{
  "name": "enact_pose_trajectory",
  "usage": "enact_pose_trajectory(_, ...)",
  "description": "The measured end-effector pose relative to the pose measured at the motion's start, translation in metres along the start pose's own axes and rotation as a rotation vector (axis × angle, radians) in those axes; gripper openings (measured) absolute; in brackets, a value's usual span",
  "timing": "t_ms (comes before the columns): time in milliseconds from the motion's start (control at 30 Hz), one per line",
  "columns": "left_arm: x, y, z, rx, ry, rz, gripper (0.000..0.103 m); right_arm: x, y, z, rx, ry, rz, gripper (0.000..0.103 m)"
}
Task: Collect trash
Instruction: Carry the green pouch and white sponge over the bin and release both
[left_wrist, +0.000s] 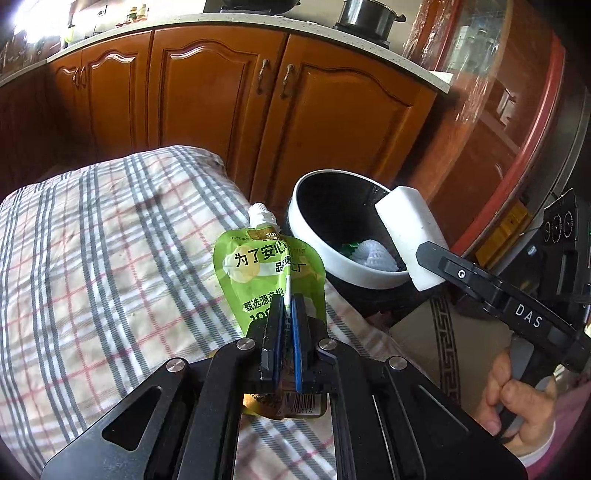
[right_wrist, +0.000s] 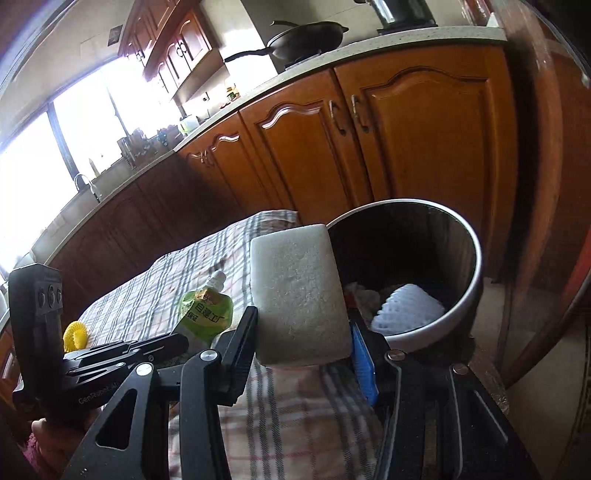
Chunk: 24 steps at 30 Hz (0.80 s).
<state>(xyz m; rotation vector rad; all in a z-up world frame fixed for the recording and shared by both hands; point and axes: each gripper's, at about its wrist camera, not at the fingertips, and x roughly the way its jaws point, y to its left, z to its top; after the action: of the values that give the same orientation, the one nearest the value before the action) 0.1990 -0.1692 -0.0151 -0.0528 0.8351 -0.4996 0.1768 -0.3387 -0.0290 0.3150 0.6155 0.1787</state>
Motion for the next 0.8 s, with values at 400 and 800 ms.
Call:
enact_pose_trajectory(400, 0.007, -0.020, 0.007, 0.039, -0.001, -0.006, 0.003, -0.010, -0.022, 0.001, 0.040, -0.027, -0.025, 0.048)
enact_pose_trajectory(800, 0.014, -0.036, 0.019, 0.074, 0.007, -0.021, 0.003, -0.014, -0.044, 0.008, 0.054, -0.041, -0.056, 0.048)
